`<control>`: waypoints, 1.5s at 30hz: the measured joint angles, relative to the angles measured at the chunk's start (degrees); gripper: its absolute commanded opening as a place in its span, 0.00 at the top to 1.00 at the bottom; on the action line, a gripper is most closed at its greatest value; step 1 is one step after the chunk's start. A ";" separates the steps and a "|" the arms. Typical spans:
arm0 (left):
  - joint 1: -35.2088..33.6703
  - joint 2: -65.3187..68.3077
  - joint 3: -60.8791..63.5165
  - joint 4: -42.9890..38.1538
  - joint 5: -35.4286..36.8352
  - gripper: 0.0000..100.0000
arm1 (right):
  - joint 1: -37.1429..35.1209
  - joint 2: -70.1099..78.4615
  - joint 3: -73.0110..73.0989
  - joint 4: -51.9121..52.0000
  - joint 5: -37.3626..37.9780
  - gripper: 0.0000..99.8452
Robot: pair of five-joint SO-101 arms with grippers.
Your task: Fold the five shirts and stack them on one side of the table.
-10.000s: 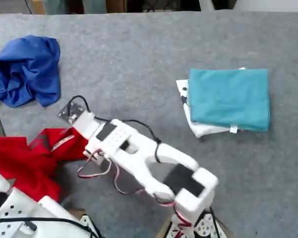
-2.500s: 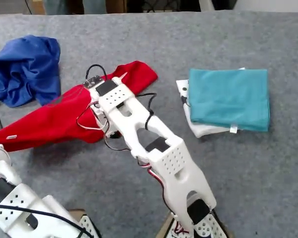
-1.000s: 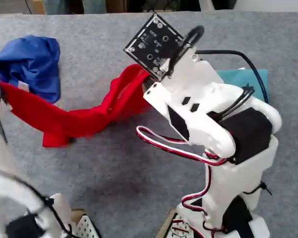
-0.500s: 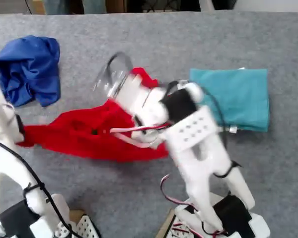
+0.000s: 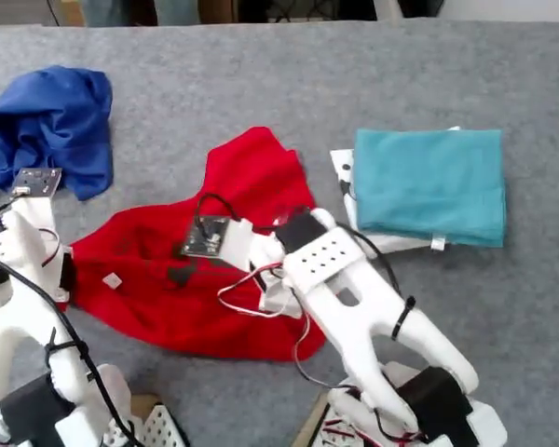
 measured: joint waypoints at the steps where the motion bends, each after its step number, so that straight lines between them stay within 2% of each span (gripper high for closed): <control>1: 0.00 0.00 0.00 -0.09 0.00 0.97 | 0.26 0.00 1.05 -1.58 0.00 0.98; 4: 0.00 0.00 0.00 -0.09 0.00 0.97 | 0.53 0.00 2.99 -5.36 0.00 0.97; 9: 0.00 0.00 0.00 -0.09 0.00 0.97 | 0.79 0.00 3.08 -7.47 -2.55 0.82; 12: 0.00 0.00 0.00 -0.09 0.00 0.97 | 0.79 0.00 2.99 -7.56 -5.01 0.77; 27: 0.00 0.00 0.00 -0.09 0.00 0.97 | 0.79 1.14 0.26 -9.93 -6.24 0.77; 35: 0.00 0.00 0.00 -0.09 0.00 0.97 | 0.79 13.89 0.26 -16.44 -14.51 0.77; 40: 0.00 0.00 0.00 -0.09 0.00 0.97 | 0.88 15.47 -0.44 -15.65 -15.21 0.77; 45: 0.00 0.00 0.00 -0.09 0.00 0.97 | 1.23 14.86 -4.04 -8.35 -17.67 0.77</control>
